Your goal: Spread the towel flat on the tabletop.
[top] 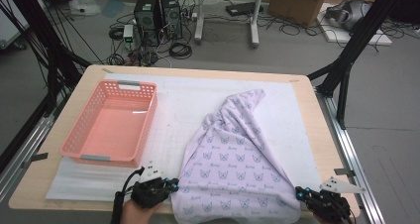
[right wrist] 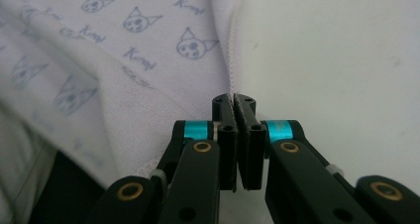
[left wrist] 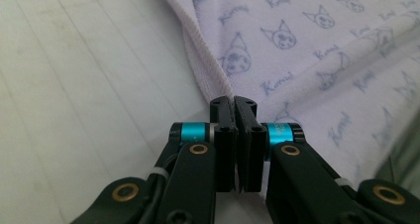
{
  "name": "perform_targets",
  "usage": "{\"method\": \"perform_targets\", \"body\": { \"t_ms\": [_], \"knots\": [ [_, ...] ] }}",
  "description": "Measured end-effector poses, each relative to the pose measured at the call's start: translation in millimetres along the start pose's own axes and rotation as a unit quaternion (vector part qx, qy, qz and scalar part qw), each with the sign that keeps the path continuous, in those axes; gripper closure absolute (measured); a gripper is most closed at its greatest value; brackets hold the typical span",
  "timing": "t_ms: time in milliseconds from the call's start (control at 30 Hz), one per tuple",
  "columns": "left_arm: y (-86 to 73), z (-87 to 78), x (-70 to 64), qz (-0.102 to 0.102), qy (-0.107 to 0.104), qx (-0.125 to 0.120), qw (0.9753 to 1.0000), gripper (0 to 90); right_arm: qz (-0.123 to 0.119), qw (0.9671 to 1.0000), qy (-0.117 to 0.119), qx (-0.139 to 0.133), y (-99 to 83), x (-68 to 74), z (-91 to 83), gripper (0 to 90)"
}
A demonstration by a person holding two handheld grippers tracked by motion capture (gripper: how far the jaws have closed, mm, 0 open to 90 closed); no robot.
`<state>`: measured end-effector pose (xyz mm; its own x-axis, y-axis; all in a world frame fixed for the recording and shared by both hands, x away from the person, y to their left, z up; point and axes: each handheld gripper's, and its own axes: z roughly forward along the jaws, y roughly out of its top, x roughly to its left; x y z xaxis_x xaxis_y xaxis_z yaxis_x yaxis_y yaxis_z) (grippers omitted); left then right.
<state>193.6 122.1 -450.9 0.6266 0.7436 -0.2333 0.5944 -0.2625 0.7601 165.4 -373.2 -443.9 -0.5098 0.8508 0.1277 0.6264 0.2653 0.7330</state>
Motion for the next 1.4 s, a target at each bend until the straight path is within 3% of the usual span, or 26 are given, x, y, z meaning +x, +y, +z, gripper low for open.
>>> {"method": "perform_targets", "body": {
  "t_ms": [167, 267, 300, 333, 367, 433, 567, 700, 767, 833, 867, 900, 1000, 1100, 1133, 1200, 1233, 1300, 1400],
  "knots": [
    [-7.1, -10.2, -5.1, 0.013, -0.008, 0.007, 0.9999, 86.8, -0.015, 0.9998, 0.01, 0.006, -11.8, 13.0, -15.5, 88.2],
    [-6.9, -14.9, -4.0, 0.012, -0.021, -0.007, 0.9997, 85.8, -0.013, 0.9996, 0.022, 0.013, -14.7, 15.0, -20.7, 88.1],
    [-5.9, -15.5, -2.4, 0.014, -0.025, -0.019, 0.9994, 82.5, -0.014, 0.9996, 0.023, 0.01, -13.9, 15.1, -20.5, 87.1],
    [-4.0, -15.2, 0.1, 0.015, -0.02, -0.029, 0.9993, 72.6, -0.013, 0.9997, 0.022, 0.004, -12.0, 15.0, -20.2, 84.1],
    [-1.9, -14.5, 3.1, 0.007, -0.015, -0.039, 0.9991, 61.1, -0.009, 0.9997, 0.019, -0.007, -9.2, 14.1, -19.3, 76.3],
    [2.5, -12.5, 10.5, -0.012, -0.011, -0.067, 0.9976, 51.8, 0.004, 0.9996, 0.004, -0.028, -1.3, 10.3, -15.4, 67.5],
    [12.0, -8.1, 20.5, -0.018, -0.012, -0.092, 0.9955, 49.1, 0.002, 0.9987, -0.017, -0.048, 19.1, 3.4, 4.5, 59.7],
    [20.8, -0.6, 26.5, -0.02, -0.014, -0.101, 0.9946, 48.4, -0.009, 0.9991, -0.022, -0.036, 43.8, 2.5, 41.7, 55.2],
    [23.3, 2.9, 28.4, -0.02, -0.016, -0.1, 0.9947, 48.6, -0.021, 0.9987, -0.037, -0.027, 52.0, 1.4, 58.8, 59.1],
    [24.1, 5.8, 29.2, -0.02, -0.017, -0.098, 0.9948, 48.6, -0.024, 0.9988, -0.041, -0.013, 55.1, -3.4, 68.2, 73.6],
    [24.2, 7.0, 29.4, -0.02, -0.018, -0.097, 0.9949, 48.6, -0.028, 0.9989, -0.034, -0.016, 55.4, -5.7, 67.7, 82.6],
    [24.1, 7.7, 29.6, -0.019, -0.017, -0.096, 0.9951, 48.6, -0.033, 0.9985, -0.041, -0.012, 55.7, -7.9, 65.6, 83.7],
    [24.3, 8.6, 31.1, -0.021, -0.015, -0.093, 0.9953, 48.8, -0.026, 0.9938, -0.108, -0.003, 50.5, -18.8, 52.6, 84.5],
    [26.9, 10.9, 31.8, -0.022, -0.014, -0.093, 0.9953, 48.9, -0.012, 0.9875, -0.157, 0.008, 41.4, -28.6, 37.7, 83.8],
    [29.0, 12.9, 32.4, -0.019, -0.013, -0.092, 0.9955, 49.4, -0.006, 0.9868, -0.161, 0.006, 39.1, -30.5, 34.8, 81.7],
    [36.2, 19.0, 34.0, -0.017, -0.011, -0.084, 0.9963, 50.7, 0.003, 0.9897, -0.143, -0.006, 36.4, -32.8, 30.8, 74.2],
    [41.0, 22.9, 35.0, -0.017, -0.009, -0.081, 0.9965, 51.3, 0.001, 0.9896, -0.143, -0.016, 35.3, -32.2, 28.8, 70.2],
    [52.2, 32.4, 37.1, -0.015, -0.01, -0.076, 0.9969, 54.6, 0.019, 0.9911, -0.126, -0.039, 34.8, -33.9, 24.4, 65.2],
    [70.1, 50.0, 41.8, -0.026, -0.021, -0.067, 0.9972, 57.3, 0.025, 0.9912, -0.113, -0.063, 36.9, -33.8, 18.3, 64.6]
  ]
}}
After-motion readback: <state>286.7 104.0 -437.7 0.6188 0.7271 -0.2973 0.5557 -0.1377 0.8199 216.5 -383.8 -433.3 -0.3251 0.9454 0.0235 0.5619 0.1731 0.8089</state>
